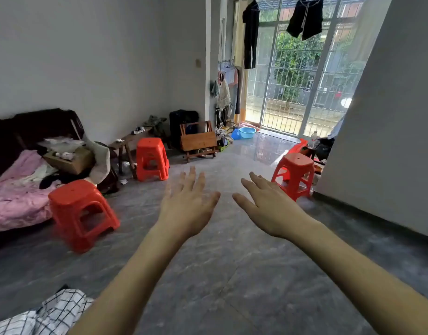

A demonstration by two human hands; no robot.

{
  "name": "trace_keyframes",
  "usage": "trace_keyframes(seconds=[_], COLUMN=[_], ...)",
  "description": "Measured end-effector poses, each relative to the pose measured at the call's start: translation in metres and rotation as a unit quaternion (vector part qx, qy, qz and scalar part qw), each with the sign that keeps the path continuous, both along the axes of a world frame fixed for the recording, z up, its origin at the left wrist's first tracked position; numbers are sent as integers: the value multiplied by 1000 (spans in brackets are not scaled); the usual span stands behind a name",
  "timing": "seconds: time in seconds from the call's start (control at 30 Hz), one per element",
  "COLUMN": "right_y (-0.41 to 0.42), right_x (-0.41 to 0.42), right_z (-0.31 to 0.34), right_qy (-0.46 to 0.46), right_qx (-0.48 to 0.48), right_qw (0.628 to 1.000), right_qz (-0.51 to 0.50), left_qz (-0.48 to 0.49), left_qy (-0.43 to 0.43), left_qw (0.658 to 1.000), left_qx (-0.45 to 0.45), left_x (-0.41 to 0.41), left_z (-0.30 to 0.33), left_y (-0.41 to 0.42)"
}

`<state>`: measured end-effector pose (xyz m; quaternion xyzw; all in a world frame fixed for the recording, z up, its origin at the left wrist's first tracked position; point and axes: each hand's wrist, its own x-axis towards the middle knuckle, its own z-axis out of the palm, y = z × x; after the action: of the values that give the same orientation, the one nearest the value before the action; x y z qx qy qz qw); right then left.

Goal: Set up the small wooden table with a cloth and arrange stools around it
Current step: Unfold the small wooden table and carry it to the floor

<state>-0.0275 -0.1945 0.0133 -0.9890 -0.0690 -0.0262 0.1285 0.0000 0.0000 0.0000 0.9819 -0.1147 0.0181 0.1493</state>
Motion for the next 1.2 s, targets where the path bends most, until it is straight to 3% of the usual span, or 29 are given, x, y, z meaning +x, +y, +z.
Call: trace_keyframes(seconds=[0.23, 0.53, 0.77, 1.2], right_y=[-9, -41, -87, -169], right_x=[61, 158, 239, 360], right_z=[-5, -19, 4, -10], right_qy=[20, 31, -46, -22], right_qx=[-21, -43, 3, 9], right_qw=[1000, 998, 999, 1000], right_qz=[4, 38, 25, -6], left_qz=[-5, -20, -26, -47], left_qy=[-52, -43, -30, -3], left_qw=[995, 993, 993, 994], left_qx=[85, 106, 110, 99], left_x=[54, 140, 224, 356], left_z=[-19, -23, -2, -3], left_y=[4, -21, -69, -161])
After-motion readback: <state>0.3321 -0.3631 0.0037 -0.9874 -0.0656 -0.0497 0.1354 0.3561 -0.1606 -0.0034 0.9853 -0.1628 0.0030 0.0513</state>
